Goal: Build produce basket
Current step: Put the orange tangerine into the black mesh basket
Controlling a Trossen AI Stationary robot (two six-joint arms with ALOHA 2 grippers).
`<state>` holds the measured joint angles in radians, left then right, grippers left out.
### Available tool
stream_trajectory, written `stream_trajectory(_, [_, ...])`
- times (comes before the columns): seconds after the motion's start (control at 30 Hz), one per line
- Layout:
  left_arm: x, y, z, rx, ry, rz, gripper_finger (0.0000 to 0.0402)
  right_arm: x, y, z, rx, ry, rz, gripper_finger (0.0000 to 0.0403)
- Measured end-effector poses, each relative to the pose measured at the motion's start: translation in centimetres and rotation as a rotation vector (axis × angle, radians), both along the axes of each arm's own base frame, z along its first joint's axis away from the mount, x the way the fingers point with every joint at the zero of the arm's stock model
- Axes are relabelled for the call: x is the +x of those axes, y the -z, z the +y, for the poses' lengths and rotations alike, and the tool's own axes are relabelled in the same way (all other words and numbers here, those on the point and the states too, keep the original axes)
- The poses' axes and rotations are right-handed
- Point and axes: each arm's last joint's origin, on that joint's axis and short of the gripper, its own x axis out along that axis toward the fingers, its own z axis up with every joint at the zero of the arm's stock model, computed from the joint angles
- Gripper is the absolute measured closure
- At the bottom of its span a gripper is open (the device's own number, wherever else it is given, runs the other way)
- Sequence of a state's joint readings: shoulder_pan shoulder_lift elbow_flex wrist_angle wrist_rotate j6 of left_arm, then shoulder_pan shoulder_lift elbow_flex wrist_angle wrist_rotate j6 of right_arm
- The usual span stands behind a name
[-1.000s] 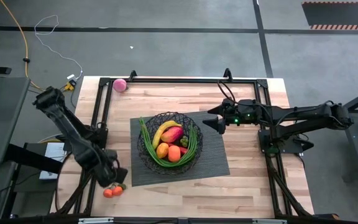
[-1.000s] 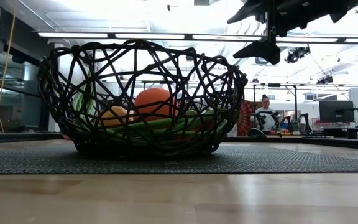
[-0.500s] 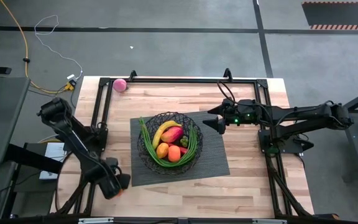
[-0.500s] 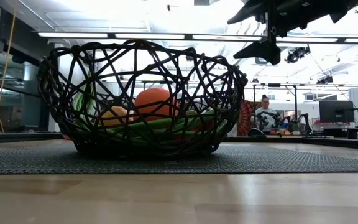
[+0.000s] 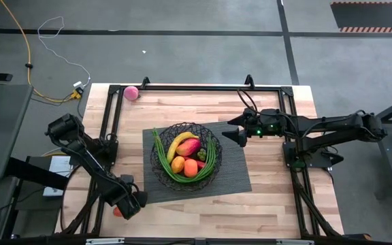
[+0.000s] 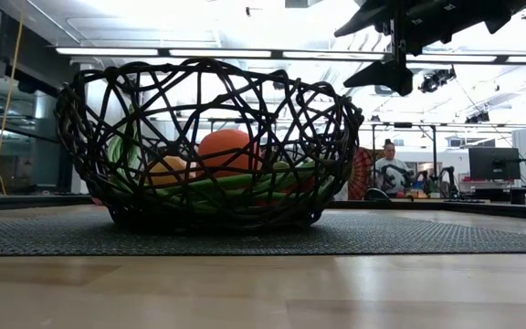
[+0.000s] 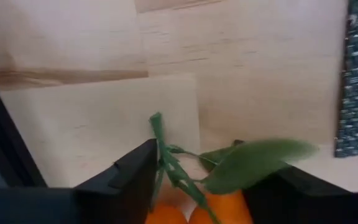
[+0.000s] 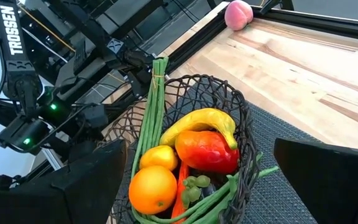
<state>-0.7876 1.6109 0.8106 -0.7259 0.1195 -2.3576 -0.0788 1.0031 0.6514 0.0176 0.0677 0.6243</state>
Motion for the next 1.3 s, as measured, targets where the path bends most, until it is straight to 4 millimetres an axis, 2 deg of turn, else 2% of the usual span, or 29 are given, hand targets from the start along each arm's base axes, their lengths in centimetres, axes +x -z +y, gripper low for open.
stream_trajectory(0.43, [0.1,0.3,0.0,0.014,0.05,-0.001,0.0386,0.0,0.0,0.0,-0.003,0.002,0.001,0.0013])
stream_trajectory(0.77, [-0.4,0.0,0.5,0.052,0.122,0.0,0.0399,0.0,0.0,0.0,-0.001,0.004,0.0,0.0013])
stream_trajectory(0.87, [-0.4,-1.4,1.1,0.046,0.171,-0.061,0.0399,0.0,0.0,0.0,-0.005,0.011,0.001,0.0013])
stream_trajectory(1.0, [-0.5,-4.3,2.6,0.074,0.272,-0.221,0.04,0.0,0.0,-0.1,-0.014,0.032,0.004,0.0013])
stream_trajectory(1.3, [-1.6,-11.8,8.8,0.239,0.361,-0.691,0.0401,0.0,0.1,-0.1,-0.007,0.034,0.007,0.0013])
